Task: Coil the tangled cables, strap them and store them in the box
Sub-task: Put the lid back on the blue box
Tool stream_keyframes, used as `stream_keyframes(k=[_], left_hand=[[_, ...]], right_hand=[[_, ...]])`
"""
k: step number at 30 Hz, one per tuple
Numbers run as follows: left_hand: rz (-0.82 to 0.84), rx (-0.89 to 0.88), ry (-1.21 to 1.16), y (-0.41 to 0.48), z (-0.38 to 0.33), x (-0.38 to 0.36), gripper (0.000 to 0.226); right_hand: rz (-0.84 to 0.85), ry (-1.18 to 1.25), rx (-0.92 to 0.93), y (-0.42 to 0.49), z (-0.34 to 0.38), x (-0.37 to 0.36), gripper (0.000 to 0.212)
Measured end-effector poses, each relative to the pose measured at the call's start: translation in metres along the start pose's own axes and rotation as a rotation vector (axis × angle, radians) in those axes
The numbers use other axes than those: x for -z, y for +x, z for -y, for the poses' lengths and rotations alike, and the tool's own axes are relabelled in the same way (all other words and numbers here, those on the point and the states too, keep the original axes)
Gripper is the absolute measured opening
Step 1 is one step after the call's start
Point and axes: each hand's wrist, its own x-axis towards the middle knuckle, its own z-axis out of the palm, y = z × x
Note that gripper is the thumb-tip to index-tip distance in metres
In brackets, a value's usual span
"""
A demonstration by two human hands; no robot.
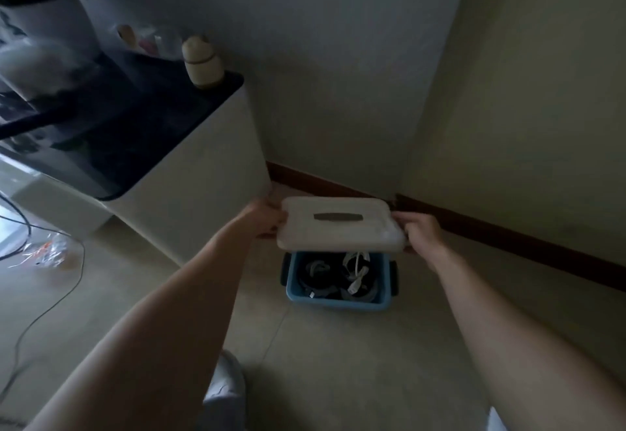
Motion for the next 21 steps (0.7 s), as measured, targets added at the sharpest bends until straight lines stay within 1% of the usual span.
stream_keyframes(k=[3,5,7,10,13,16,21], left_hand=[[0.004,0.065,0.03,0.007,0.038,-0.026,0.041],[-0.007,0.085,0.03,0.009,0.06,-0.039,0.048],[-0.008,0.043,0.07,0.01,0.073,-0.051,0.058],[-0.019,-0.071,0.225,0.013,0.082,-0.065,0.068],[-0.035,-0.026,0.265,0.023,0.093,-0.074,0.067],[-0.043,0.013,0.35,0.029,0.103,-0.077,0.066],[-0.055,-0.027,0.382,0.035,0.111,-0.08,0.068]], right_hand=[[0.046,-0.001,-0.055,-0.004,-0.029,-0.006,0.035],[0.075,-0.081,-0.08,-0.006,-0.047,-0.012,0.044],[0.074,-0.179,-0.101,-0.007,-0.064,-0.019,0.052],[0.024,-0.254,-0.129,-0.007,-0.085,-0.026,0.056],[0.03,-0.282,-0.095,-0.005,-0.1,-0.035,0.049],[0.048,-0.395,-0.03,-0.003,-0.106,-0.046,0.039],[0.008,-0.51,-0.032,0.0,-0.108,-0.053,0.045]])
